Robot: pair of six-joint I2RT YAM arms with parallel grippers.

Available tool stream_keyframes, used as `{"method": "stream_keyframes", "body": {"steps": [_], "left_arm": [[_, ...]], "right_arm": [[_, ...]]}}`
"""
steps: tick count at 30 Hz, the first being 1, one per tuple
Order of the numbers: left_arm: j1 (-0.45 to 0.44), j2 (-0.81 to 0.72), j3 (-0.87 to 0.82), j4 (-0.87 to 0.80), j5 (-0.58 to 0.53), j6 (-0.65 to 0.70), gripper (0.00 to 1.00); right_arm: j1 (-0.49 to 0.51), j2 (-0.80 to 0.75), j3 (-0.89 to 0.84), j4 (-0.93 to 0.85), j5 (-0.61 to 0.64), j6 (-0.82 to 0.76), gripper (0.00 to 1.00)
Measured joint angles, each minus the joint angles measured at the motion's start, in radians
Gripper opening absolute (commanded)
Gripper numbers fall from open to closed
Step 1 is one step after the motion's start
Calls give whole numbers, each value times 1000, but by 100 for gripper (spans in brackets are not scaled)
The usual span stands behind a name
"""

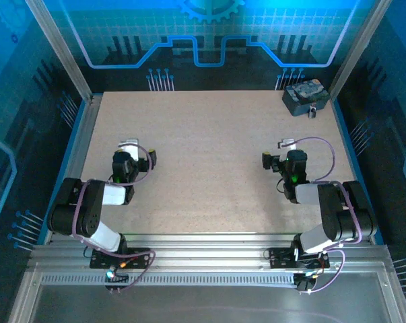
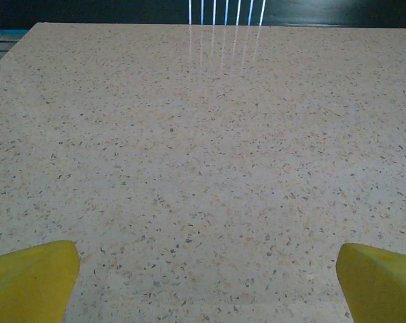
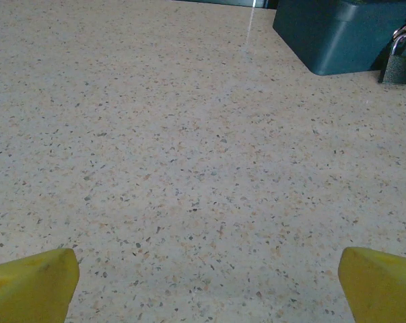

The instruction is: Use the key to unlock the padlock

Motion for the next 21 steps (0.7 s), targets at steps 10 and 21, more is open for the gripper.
{"method": "stream_keyframes", "body": {"steps": [10,21], "left_arm": [[0,0,0,0,6,0,99],[0,0,0,0,9,0,99]], "right_arm": [[0,0,0,0,0,0,100],[0,0,0,0,0,0,100]]}}
